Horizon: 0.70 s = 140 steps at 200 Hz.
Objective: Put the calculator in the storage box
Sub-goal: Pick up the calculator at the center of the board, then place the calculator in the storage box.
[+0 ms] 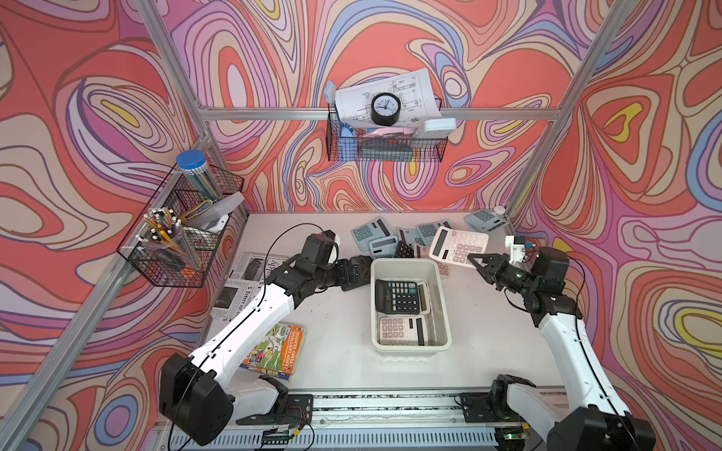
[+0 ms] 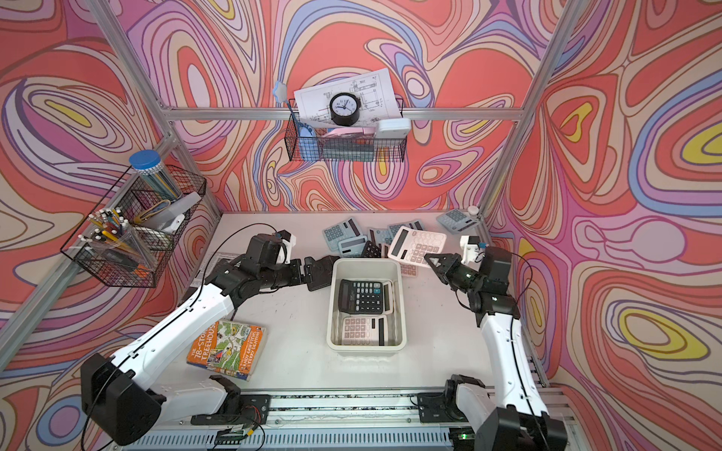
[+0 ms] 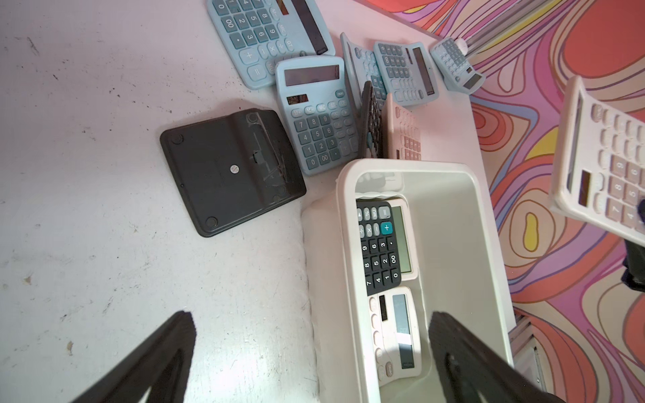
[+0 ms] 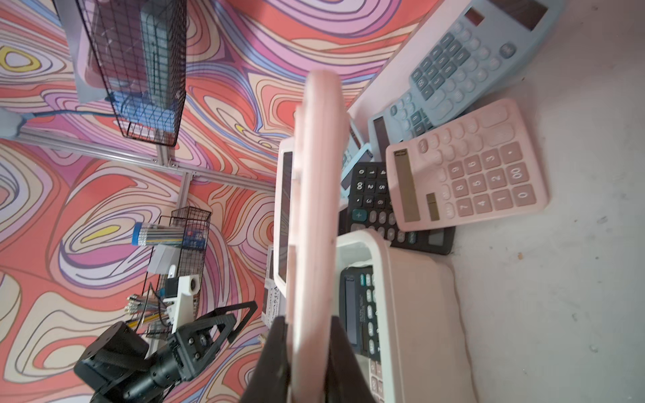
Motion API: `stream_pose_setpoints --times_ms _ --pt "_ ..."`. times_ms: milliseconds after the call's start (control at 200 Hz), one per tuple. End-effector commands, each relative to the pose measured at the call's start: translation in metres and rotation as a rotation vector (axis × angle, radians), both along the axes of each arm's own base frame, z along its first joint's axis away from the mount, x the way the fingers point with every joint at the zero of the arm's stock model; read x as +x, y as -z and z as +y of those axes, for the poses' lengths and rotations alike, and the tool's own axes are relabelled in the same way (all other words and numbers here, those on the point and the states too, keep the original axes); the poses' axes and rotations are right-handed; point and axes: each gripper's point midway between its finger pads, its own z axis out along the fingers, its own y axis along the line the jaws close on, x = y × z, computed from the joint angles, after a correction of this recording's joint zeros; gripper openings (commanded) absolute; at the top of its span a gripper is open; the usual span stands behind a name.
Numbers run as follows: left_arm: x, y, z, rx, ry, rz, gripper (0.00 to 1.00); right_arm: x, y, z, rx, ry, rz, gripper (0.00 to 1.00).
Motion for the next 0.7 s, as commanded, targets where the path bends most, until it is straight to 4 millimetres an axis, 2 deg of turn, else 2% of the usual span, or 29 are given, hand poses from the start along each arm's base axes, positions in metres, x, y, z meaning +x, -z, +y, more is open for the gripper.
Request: stream_pose_setpoints --times_ms 0,150,315,511,696 --pt "-0.004 -0.008 -0.007 -0.077 0.026 -0.006 0.99 -0.023 -0.007 0.026 0.035 -0.103 0.034 0.1" --pt "-0.019 -0.002 -0.017 -0.159 0.071 0.044 0.99 -0.048 -0.009 0.05 0.037 -0.184 0.066 0.1" --pt "-0.031 0.017 -0.015 -0.181 0.063 0.075 0.98 -0.072 -0.005 0.072 0.02 -0.275 0.124 0.12" --pt "-0.031 0.032 -0.003 -0.135 0.02 0.073 0.98 -0.079 0.013 0.081 -0.027 -0.296 0.187 0.12" --pt "-0.031 0.044 0.013 -0.094 -0.056 0.047 0.98 -0.082 0.034 0.1 -0.07 -0.346 0.239 0.12"
